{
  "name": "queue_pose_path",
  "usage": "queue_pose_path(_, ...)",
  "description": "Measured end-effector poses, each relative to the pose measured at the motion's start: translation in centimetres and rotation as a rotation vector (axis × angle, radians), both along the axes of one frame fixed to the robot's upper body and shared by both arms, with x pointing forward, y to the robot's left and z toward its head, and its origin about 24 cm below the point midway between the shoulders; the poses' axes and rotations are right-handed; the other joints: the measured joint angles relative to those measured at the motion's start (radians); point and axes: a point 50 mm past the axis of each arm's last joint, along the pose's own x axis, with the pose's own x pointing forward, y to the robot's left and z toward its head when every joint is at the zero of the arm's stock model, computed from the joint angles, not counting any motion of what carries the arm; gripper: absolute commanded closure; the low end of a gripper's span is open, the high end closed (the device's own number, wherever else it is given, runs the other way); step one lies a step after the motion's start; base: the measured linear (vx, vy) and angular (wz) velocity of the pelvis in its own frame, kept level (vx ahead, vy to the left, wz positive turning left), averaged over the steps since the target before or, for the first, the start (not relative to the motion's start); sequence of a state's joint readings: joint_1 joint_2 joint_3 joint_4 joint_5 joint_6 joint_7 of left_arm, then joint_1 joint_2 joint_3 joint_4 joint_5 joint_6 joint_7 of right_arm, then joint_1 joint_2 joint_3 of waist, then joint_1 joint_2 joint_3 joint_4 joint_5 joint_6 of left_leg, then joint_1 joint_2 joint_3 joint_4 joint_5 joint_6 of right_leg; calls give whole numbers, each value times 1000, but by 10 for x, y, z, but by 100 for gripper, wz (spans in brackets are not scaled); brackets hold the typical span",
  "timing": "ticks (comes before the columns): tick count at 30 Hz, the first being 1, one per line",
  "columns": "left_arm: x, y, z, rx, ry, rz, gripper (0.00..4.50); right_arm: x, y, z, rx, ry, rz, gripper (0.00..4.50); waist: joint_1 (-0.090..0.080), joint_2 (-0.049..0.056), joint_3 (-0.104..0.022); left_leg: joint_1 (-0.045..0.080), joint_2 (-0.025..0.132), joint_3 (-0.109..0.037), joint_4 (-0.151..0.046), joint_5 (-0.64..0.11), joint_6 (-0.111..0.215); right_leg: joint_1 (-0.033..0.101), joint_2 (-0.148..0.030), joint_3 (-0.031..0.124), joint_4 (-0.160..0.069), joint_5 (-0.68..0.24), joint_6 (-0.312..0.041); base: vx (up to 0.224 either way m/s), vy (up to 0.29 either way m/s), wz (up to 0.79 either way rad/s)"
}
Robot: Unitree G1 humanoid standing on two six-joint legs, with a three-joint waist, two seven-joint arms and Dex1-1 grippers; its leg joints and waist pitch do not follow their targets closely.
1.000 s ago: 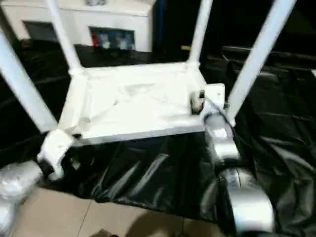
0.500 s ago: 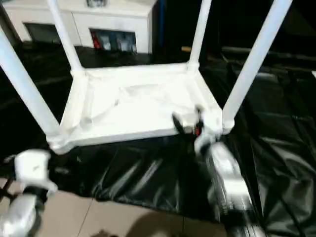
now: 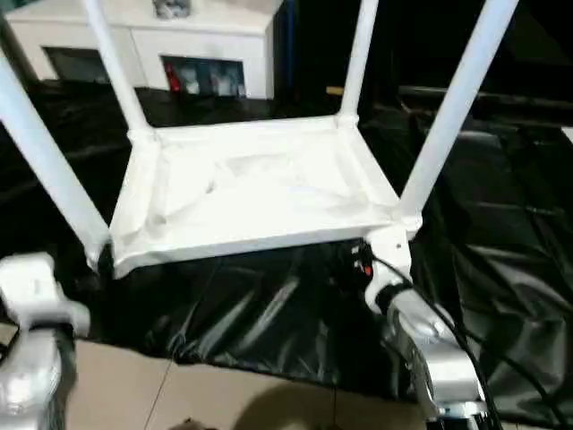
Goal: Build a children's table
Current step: Rotate table base
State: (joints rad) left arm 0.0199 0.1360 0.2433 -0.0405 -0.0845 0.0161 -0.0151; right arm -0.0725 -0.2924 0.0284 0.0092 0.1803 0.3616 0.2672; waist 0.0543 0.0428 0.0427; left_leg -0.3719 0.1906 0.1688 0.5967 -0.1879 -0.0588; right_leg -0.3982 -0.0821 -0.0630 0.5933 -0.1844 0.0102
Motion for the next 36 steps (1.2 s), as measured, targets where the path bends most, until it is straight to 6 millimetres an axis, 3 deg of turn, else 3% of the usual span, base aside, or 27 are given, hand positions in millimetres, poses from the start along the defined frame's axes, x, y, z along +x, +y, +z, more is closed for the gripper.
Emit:
queue_pose_path(5,20,11,6,-34,-14,-35,5,1,0,-1,-4,13,6,0,-3,0,-1,0,0,0,0,0,0,-1,0,1,1,3,1,0,0,0)
queue_pose_path(9,31,8,11,-106,-45,-132,5,9,0,0,-20,11,5,0,-1,-4,-2,-1,0,1,0,0,0,-3,0,2,2,8,-3,0,0,0)
queue_pose_path(12,42,10,15,-167,-22,-336,5,25,-1,3,-31,10,12,0,4,-12,-2,-3,1,2,-1,0,0,-6,1,1,4,9,-6,0,0,0)
queue_pose_path(17,36,14,18,-201,98,-681,5,43,-4,2,-87,35,47,0,8,-23,-3,-1,0,5,-1,0,0,-5,-2,2,5,9,-7,0,0,0)
queue_pose_path(21,23,-3,16,-304,172,-897,5,46,5,-6,-70,62,77,0,9,-27,-1,1,-1,12,0,0,0,-4,-7,4,5,9,-7,0,0,0)
queue_pose_path(24,13,-22,18,-382,216,-1075,5,49,8,-9,-70,77,89,0,8,-37,3,2,-1,16,0,0,0,-4,-8,6,8,9,-6,0,0,0)
queue_pose_path(27,5,-33,20,-425,227,-1158,5,49,9,-8,-68,68,94,0,4,-46,6,3,0,17,0,0,0,-4,-7,7,8,9,-6,0,0,0)
queue_pose_path(33,-6,-55,33,-486,212,-1279,5,55,10,-14,-53,73,93,0,-7,-47,6,5,0,19,0,0,0,-5,-7,9,9,9,-7,0,0,0)
queue_pose_path(36,-11,-75,41,-541,178,-1349,5,57,24,-14,-36,69,147,0,-18,-51,9,5,0,21,0,0,0,-6,-7,11,13,9,-6,0,0,0)
